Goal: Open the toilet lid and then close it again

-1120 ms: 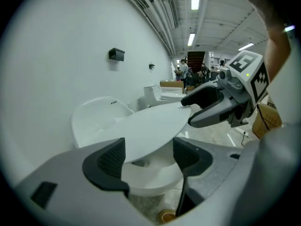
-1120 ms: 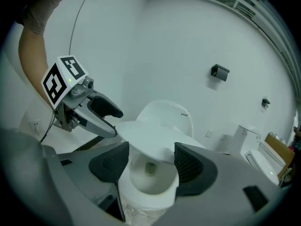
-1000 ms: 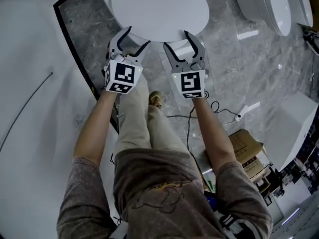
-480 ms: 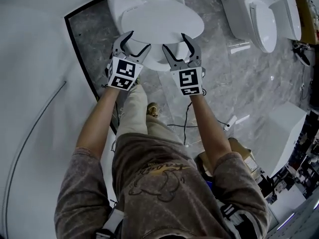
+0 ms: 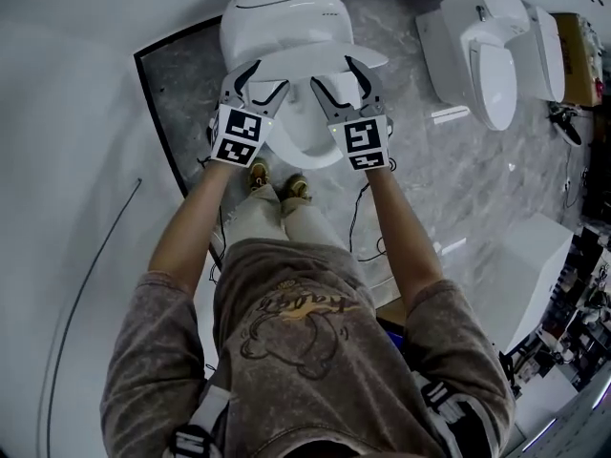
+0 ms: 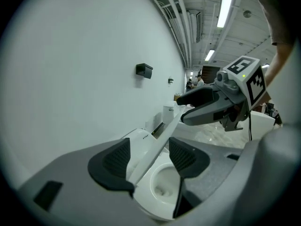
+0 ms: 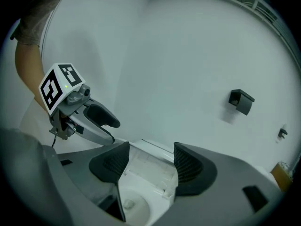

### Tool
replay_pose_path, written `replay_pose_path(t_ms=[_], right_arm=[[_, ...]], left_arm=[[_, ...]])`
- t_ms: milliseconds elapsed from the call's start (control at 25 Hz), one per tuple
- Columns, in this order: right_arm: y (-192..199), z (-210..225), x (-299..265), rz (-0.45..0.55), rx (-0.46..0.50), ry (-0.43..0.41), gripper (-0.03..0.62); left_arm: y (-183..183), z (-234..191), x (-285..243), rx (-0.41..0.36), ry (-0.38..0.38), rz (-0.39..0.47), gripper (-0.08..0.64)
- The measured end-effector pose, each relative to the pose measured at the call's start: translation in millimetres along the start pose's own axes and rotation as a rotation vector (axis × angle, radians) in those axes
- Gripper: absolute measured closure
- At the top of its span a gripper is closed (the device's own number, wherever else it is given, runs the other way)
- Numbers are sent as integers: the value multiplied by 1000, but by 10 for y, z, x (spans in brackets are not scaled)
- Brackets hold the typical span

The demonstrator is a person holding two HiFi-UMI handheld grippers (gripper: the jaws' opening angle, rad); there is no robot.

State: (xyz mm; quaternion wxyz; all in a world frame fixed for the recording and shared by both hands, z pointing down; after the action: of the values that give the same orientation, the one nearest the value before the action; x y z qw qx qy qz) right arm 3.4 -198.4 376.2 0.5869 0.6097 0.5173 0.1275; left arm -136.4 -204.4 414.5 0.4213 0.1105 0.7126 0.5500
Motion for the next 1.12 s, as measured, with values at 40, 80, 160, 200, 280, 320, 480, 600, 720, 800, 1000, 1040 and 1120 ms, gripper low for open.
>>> replay_pose_path(t_ms=[40,80,160,200,280,320,480,600,720,800,1000,1040,1120], right_arm=[[-78,62,-74,2,7,-7,302],[-150,127,-150,4,15,-14,302],[-286,269,-325,8,30,-32,302],[-346,333,-417,9,35,-42,302],[-428,436,-582,-1,49,-63,302],[-452,489,-660,-14,64,-73,304],[-558,673,-1017,-53,123,-115,335],[-621,783,-1233,-56,130,-147,337],[-655,860,-1389,-51,142,-175,337],[-666,899,-1448,-51,148,-191,337],[-651,1027,-1464,-53,126,-188,337],[-641,1066,-1461,-52,119,-188,337],[-620,1150,-1449,-51,117,-197,337]], left_arm=[[-68,-58,-23,2,-7,3,304],[-129,-114,-56,8,-11,6,324],[-249,-240,-149,17,-18,16,367],[-303,-308,-197,18,-21,18,387],[-370,-428,-286,27,-28,4,419],[-388,-487,-334,37,-34,-5,422],[-492,-761,-516,65,-65,-10,456],[-562,-913,-630,94,-87,-14,476],[-594,-1033,-732,108,-103,-28,476],[-618,-1093,-777,105,-104,-43,476],[-700,-1187,-786,98,-119,-50,476],[-733,-1197,-786,92,-123,-50,474],[-816,-1214,-787,75,-134,-49,455]])
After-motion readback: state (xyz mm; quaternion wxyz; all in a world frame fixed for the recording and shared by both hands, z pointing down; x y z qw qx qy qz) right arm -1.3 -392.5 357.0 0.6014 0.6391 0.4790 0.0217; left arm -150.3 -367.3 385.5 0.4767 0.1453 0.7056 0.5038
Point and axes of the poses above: the fingertips, and each gripper's own axes: x backward along the fingers, z to its right, y out of its underside, the point moved 5 cm from there along x, backward along the fingers, and after that the axes turned 2 degrees about y, right-handed, at the moved point
